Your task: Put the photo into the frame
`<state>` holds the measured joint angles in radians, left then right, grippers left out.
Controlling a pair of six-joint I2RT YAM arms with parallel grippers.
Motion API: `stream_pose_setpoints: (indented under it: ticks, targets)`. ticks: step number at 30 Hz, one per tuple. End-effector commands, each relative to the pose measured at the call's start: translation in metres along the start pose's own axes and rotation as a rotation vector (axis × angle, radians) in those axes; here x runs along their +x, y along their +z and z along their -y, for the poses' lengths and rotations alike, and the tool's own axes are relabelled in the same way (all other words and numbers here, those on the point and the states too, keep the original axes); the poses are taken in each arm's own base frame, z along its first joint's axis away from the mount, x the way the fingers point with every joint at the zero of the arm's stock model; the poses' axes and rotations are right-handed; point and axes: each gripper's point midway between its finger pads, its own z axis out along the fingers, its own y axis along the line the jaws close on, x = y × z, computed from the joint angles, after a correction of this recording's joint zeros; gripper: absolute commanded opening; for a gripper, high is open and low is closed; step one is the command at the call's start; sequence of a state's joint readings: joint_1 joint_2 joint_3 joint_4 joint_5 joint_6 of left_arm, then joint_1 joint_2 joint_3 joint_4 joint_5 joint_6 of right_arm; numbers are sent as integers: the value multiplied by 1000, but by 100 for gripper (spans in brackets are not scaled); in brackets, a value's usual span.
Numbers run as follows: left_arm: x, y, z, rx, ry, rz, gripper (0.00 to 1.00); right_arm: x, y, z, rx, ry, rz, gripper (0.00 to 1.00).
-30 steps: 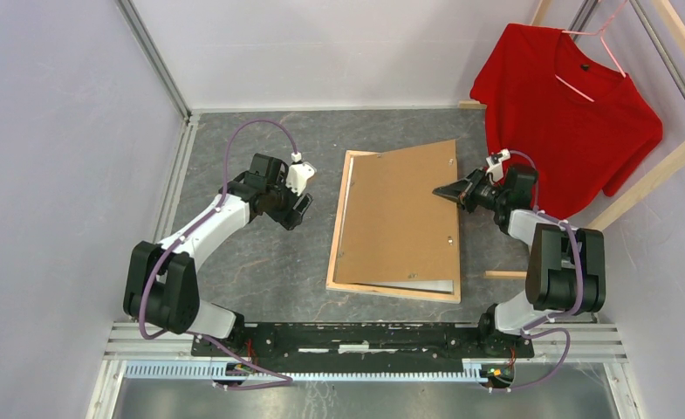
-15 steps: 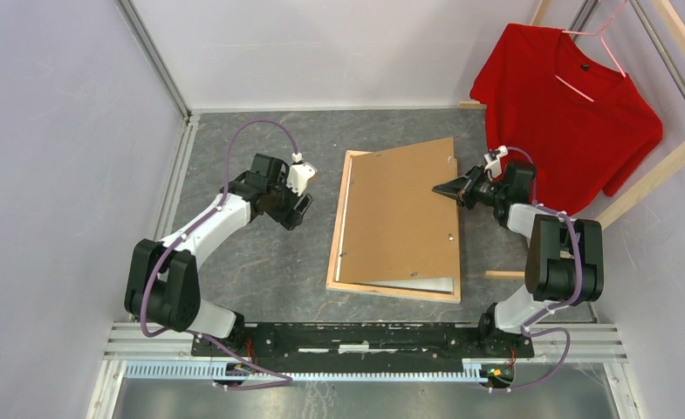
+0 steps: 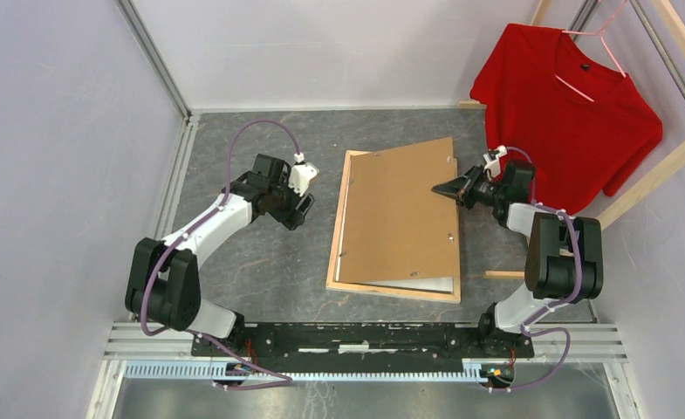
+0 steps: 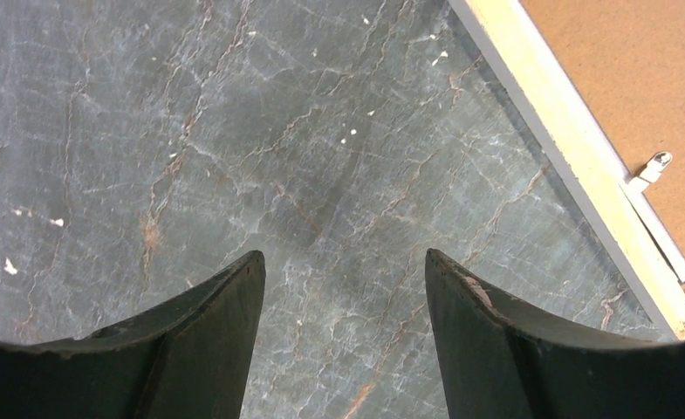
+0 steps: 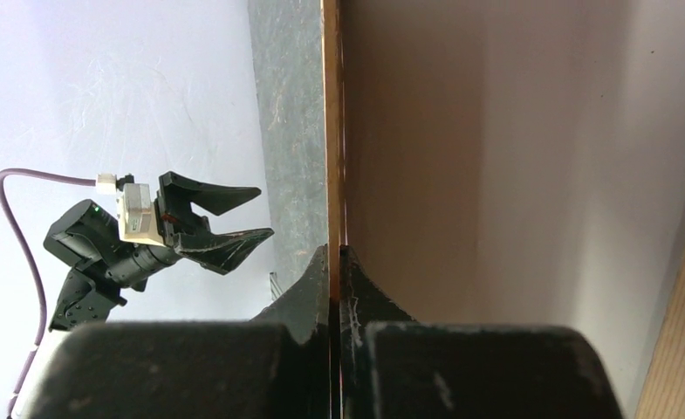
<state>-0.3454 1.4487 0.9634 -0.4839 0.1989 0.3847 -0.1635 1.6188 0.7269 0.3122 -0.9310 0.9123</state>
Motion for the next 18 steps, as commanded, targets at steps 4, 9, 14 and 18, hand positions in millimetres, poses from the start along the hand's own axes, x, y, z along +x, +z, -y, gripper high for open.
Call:
stream_pose_setpoints:
  ticks: [4,9,14,18]
  targets:
    - [-6,28,13,46,10,17,73,11,8,-11,-57,-5,12,0]
    - [0,42,14,54,8,-5,73,23,13,-9,-66,10,22,0]
    - [9,48,12,44,13,-23,73,34,19,0,-33,4,18,0]
    - [14,47,12,34,20,-34,73,45,28,3,17,-28,-3,0]
